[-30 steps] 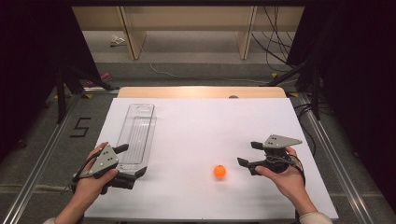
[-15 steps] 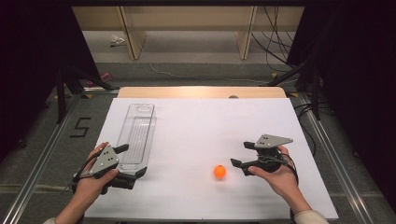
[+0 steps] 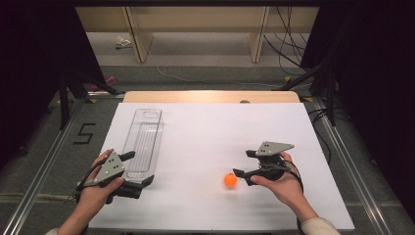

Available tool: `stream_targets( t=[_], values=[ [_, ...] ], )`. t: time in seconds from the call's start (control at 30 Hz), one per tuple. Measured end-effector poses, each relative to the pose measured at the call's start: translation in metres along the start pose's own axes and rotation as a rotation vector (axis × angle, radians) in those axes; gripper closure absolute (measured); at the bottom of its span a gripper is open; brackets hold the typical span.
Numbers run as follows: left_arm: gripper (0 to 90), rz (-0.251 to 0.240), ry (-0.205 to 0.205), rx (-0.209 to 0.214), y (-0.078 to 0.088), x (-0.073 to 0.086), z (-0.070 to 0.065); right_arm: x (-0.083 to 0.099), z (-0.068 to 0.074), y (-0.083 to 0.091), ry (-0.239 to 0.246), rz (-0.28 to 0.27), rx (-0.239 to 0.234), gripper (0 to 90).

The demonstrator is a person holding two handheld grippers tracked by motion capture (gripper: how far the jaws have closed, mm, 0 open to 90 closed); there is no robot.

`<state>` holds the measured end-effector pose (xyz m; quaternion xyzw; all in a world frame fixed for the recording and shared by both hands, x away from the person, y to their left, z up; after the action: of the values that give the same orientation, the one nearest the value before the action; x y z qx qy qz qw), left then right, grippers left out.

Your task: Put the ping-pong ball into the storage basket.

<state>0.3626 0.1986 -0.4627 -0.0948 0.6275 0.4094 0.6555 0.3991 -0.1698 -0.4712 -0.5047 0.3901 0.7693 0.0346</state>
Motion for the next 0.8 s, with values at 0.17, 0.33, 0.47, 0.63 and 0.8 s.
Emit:
stream_targets(
  t=[0.17,0.33,0.47,0.63,0.8],
  values=[
    [0.0,0.0,0.0,0.0,0.0,0.0,0.0,0.001,0.003,-0.007,0.008,0.02,-0.013,16.3],
    [0.0,0.0,-0.001,0.001,0.0,0.0,0.0,0.003,0.005,-0.013,0.011,0.045,-0.021,16.3],
    [0.0,0.0,0.0,0.001,0.0,0.0,0.0,0.007,0.008,-0.019,0.021,0.074,-0.029,16.4],
    [0.0,0.0,-0.001,0.002,0.0,0.0,0.0,0.01,0.011,-0.028,0.033,0.11,-0.037,16.4],
    [0.0,-0.001,0.0,0.002,0.0,0.0,0.0,0.013,0.013,-0.034,0.044,0.141,-0.041,16.5]
  ],
)
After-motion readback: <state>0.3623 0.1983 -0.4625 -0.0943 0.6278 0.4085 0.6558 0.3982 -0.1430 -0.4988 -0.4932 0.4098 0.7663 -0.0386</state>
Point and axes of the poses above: each handheld gripper's, and its own axes: y roughly backward along the jaws, x roughly out of its underside, z roughly to its left, the point moved 6 cm from there along -y, roughly forward along the jaws, and after that the axes turned 8 degrees about -y, right-handed, at the moved point
